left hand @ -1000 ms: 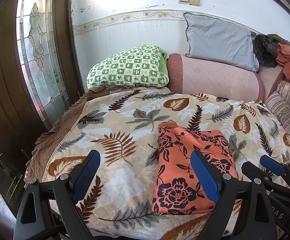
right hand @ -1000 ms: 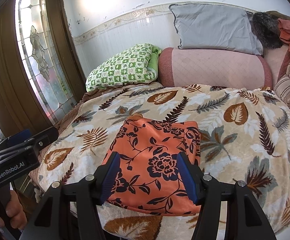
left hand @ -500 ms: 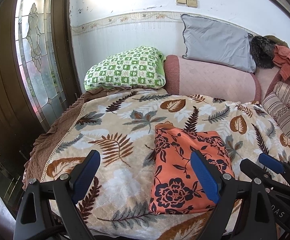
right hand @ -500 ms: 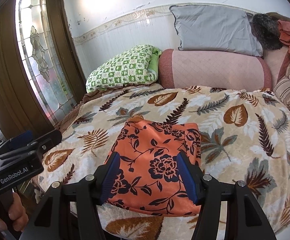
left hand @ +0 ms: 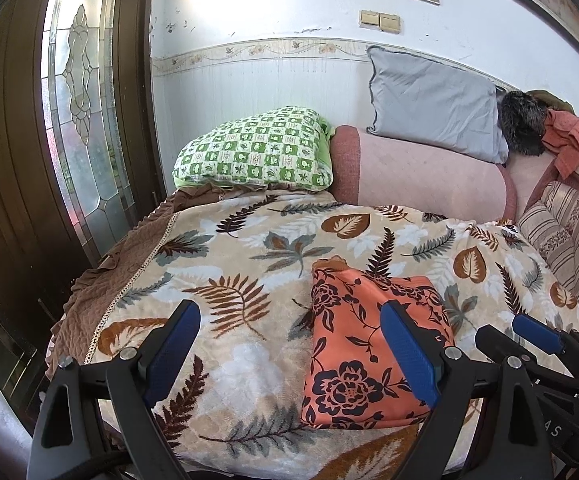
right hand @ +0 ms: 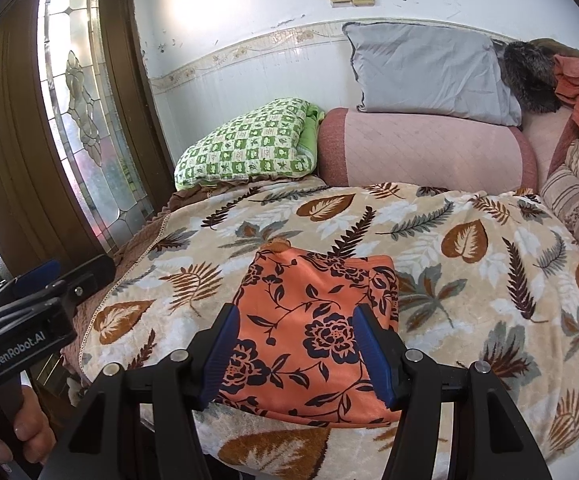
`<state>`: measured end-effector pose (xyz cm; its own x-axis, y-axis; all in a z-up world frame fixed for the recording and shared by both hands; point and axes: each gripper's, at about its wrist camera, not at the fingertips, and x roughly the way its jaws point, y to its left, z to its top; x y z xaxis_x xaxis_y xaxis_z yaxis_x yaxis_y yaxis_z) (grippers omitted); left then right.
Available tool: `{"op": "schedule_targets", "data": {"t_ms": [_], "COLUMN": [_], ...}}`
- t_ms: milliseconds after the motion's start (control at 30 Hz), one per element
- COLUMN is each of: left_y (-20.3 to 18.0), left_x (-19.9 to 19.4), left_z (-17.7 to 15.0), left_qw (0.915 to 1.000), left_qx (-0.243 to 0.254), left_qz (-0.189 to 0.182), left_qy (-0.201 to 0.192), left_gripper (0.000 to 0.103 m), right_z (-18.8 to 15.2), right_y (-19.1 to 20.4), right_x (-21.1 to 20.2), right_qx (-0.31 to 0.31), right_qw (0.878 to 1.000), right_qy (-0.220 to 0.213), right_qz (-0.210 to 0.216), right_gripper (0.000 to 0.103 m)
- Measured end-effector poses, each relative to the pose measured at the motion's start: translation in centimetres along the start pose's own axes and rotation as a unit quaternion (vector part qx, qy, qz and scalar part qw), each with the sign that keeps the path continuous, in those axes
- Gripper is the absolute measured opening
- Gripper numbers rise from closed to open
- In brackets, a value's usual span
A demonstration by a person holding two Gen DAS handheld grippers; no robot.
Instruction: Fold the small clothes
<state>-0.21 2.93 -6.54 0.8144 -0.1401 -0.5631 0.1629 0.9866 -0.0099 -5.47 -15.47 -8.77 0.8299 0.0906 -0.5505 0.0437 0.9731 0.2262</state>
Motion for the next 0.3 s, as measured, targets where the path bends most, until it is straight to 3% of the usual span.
{"op": "schedule_targets", "data": {"t_ms": [300], "left_y": [0.3], "left_x": [3.5], "left_z": [0.2], "left_qw": [0.9992], "left_qx": [-0.020], "left_qz": [-0.029], "left_qy": [0.016], "left_gripper": [0.092], "right_z": [0.6], "right_y": [-2.5], "right_x": [2.6], "right_qx": [0.040], "right_qw": [0.999], "right_qy": [0.018], "right_qz": [0.015], "right_gripper": [0.063]}}
